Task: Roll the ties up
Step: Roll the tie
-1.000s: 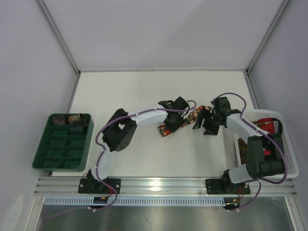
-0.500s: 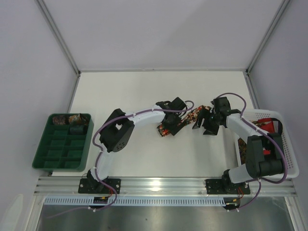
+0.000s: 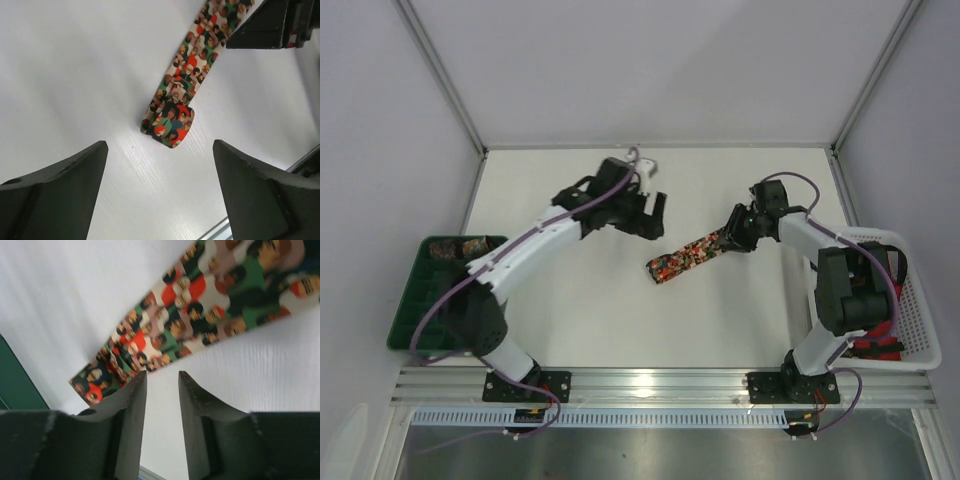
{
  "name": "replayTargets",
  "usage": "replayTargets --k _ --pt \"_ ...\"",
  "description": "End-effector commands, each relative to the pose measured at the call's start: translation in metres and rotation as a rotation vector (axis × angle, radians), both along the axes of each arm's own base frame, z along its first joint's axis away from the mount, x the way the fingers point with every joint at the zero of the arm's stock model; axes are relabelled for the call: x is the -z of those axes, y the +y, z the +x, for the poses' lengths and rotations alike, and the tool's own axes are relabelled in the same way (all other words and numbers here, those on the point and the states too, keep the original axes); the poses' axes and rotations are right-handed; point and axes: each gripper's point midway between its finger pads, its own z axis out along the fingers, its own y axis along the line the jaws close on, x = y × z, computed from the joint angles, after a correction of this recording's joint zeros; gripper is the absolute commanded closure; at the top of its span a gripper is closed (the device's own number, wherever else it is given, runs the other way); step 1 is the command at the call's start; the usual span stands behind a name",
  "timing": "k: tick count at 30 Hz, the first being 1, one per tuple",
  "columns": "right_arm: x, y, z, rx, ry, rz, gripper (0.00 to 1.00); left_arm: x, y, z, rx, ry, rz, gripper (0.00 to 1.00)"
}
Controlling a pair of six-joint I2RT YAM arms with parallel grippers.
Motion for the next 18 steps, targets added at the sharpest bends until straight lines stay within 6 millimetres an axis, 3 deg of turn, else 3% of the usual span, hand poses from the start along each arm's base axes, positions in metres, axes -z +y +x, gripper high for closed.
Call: replayTargets --k 1,3,4,5,8,13,18 --pt "-0.010 0.014 0.038 0.010 -0.061 0.044 0.64 0.000 0.021 -0.017 -0.171 0.192 -0.187 0.08" --pt "0.002 0.011 0.046 0.026 -0.046 0.013 0.65 -0.008 0.027 -0.022 -0.186 0.242 -0.294 0.09" --pt "-0.002 0.011 0.056 0.026 -0.073 0.007 0.65 0.004 0.029 -0.030 -0.215 0.304 -0.322 0.09" --pt "0.001 0.009 0.059 0.035 -0.072 -0.008 0.65 -0.001 0.030 -0.034 -0.215 0.323 -0.367 0.09" --pt "0.016 0.004 0.065 0.052 -0.040 -0.045 0.66 0.017 0.041 -0.039 -0.289 0.386 -0.391 0.09" --pt "0.043 -0.002 0.045 0.107 0.045 -0.072 0.66 0.040 0.053 -0.047 -0.364 0.486 -0.440 0.12" --pt "0.063 0.006 0.004 0.187 0.148 -0.074 0.65 0.059 0.067 -0.046 -0.404 0.538 -0.419 0.15"
